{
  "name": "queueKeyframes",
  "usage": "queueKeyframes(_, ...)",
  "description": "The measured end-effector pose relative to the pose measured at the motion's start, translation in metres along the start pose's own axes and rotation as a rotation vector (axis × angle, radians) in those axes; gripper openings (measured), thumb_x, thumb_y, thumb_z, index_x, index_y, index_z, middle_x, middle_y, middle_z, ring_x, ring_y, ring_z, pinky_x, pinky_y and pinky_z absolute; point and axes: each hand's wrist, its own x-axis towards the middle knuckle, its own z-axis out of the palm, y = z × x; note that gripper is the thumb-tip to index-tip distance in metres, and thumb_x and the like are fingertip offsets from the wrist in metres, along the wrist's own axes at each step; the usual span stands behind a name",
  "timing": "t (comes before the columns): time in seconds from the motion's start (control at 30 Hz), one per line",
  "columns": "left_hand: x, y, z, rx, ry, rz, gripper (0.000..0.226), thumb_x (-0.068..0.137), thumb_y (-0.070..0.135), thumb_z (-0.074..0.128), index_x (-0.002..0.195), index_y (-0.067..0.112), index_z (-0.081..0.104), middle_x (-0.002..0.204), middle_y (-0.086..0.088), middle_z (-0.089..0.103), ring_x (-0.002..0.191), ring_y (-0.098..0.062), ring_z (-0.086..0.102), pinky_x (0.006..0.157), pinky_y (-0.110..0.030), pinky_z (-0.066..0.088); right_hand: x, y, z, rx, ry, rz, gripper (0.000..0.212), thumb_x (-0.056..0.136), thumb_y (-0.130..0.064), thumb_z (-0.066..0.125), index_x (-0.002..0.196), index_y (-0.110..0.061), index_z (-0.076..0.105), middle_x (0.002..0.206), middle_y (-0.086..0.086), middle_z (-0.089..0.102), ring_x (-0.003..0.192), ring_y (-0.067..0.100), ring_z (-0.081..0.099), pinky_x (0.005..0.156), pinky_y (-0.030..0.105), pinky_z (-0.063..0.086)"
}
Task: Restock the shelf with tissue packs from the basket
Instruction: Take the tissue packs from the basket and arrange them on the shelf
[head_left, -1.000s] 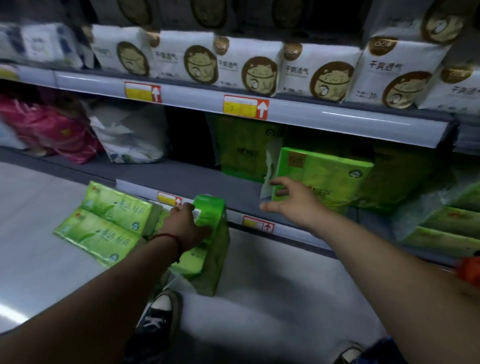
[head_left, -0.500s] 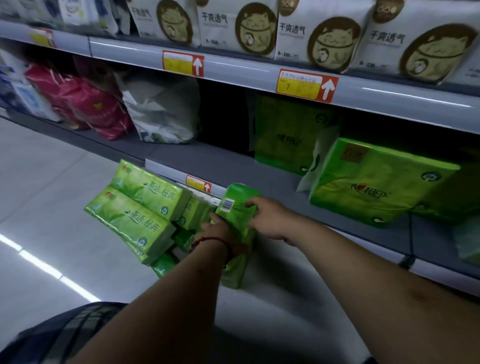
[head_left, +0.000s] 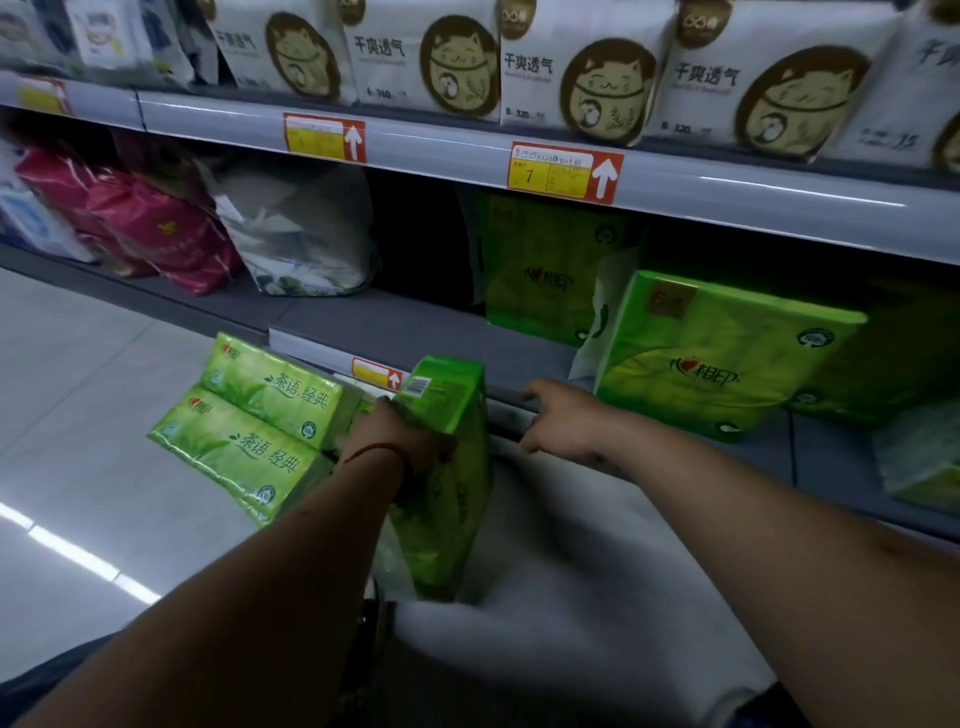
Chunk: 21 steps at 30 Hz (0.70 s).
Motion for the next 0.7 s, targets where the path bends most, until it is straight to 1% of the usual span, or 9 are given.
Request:
queueKeyframes(0.1, -0.025, 0.0, -0.033, -0.149, 0.06, -0.015, 0.093, 0.04, 0.056, 0.091, 0.116, 0.021, 0.049, 0.115, -0.01, 0.061, 0.109, -0.037, 0.059, 0.095, -0.043, 0.055, -0.009, -0.002, -0.004, 0.028, 0.003, -0.013, 0.072, 0.086, -0.015, 0.075, 0.15, -0.019, 0.042, 0.124, 0.009, 0.06, 0.102, 0.026, 0.057, 0.074, 0.029, 0.047)
queueKeyframes(0.17, -0.04, -0.006, -0.05, -0.229, 0.065, -0.004, 0.081, 0.053, 0.049, 0.093, 0.112, 0.022, 0.046, 0.111, -0.009, 0.058, 0.104, -0.036, 0.059, 0.091, -0.044, 0.056, -0.017, -0.002, -0.006, 0.024, -0.002, -0.011, 0.07, 0.088, -0.018, 0.075, 0.15, -0.019, 0.044, 0.117, 0.007, 0.058, 0.097, 0.025, 0.054, 0.073, 0.029, 0.045)
queueKeyframes(0.27, -0.053, -0.014, -0.069, -0.393, 0.05, 0.035, 0.063, 0.067, 0.033, 0.093, 0.11, 0.017, 0.051, 0.107, -0.01, 0.062, 0.086, -0.029, 0.063, 0.07, -0.035, 0.056, -0.031, -0.003, -0.009, -0.025, -0.019, -0.007, 0.067, 0.088, -0.024, 0.077, 0.147, -0.02, 0.047, 0.117, 0.005, 0.056, 0.104, 0.025, 0.057, 0.08, 0.031, 0.048)
queueKeyframes(0.33, -0.065, -0.017, -0.083, -0.487, 0.034, 0.072, 0.071, 0.062, 0.031, 0.095, 0.12, 0.013, 0.059, 0.109, -0.012, 0.067, 0.086, -0.03, 0.067, 0.069, -0.036, 0.059, -0.041, -0.003, -0.01, -0.011, -0.016, -0.006, 0.067, 0.088, -0.025, 0.078, 0.147, -0.019, 0.047, 0.126, 0.008, 0.059, 0.109, 0.024, 0.057, 0.087, 0.032, 0.049)
queueKeyframes(0.43, -0.078, -0.022, -0.1, -0.617, -0.016, 0.084, 0.11, 0.039, 0.038, 0.096, 0.138, 0.011, 0.056, 0.118, -0.016, 0.07, 0.093, -0.038, 0.073, 0.077, -0.048, 0.065, -0.055, -0.003, -0.013, 0.057, -0.007, -0.006, 0.072, 0.088, -0.027, 0.079, 0.151, -0.015, 0.046, 0.144, 0.012, 0.055, 0.119, 0.025, 0.057, 0.088, 0.029, 0.045)
queueKeyframes(0.47, -0.08, -0.024, -0.105, -0.675, -0.048, 0.077, 0.108, 0.04, 0.036, 0.096, 0.138, 0.009, 0.058, 0.116, -0.019, 0.073, 0.089, -0.039, 0.076, 0.072, -0.049, 0.065, -0.06, -0.004, -0.015, 0.075, -0.006, -0.006, 0.074, 0.088, -0.031, 0.079, 0.151, -0.014, 0.045, 0.147, 0.012, 0.053, 0.124, 0.026, 0.056, 0.09, 0.029, 0.046)
queueKeyframes(0.6, -0.098, -0.025, -0.122, -0.782, -0.166, 0.159, 0.023, 0.08, 0.014, 0.078, 0.101, 0.006, 0.074, 0.08, -0.014, 0.08, 0.054, -0.022, 0.074, 0.044, -0.029, 0.056, -0.084, -0.006, -0.024, 0.191, 0.014, 0.005, 0.066, 0.097, -0.04, 0.067, 0.15, -0.009, 0.043, 0.149, 0.01, 0.05, 0.121, 0.021, 0.057, 0.089, 0.023, 0.044)
queueKeyframes(0.63, -0.1, -0.025, -0.126, -0.809, -0.195, 0.182, 0.022, 0.079, 0.017, 0.078, 0.098, 0.008, 0.075, 0.077, -0.011, 0.08, 0.054, -0.022, 0.074, 0.046, -0.03, 0.058, -0.088, -0.006, -0.025, 0.277, 0.019, 0.014, 0.062, 0.099, -0.04, 0.064, 0.148, -0.009, 0.045, 0.147, 0.01, 0.052, 0.109, 0.016, 0.06, 0.082, 0.02, 0.047)
queueKeyframes(0.7, -0.102, -0.028, -0.134, -0.859, -0.25, 0.254, 0.052, 0.059, 0.031, 0.085, 0.106, 0.01, 0.078, 0.097, -0.014, 0.081, 0.081, -0.03, 0.078, 0.076, -0.045, 0.065, -0.095, -0.005, -0.026, 0.479, 0.027, 0.034, 0.062, 0.099, -0.046, 0.06, 0.147, -0.01, 0.044, 0.146, 0.009, 0.054, 0.103, 0.014, 0.062, 0.08, 0.024, 0.051)
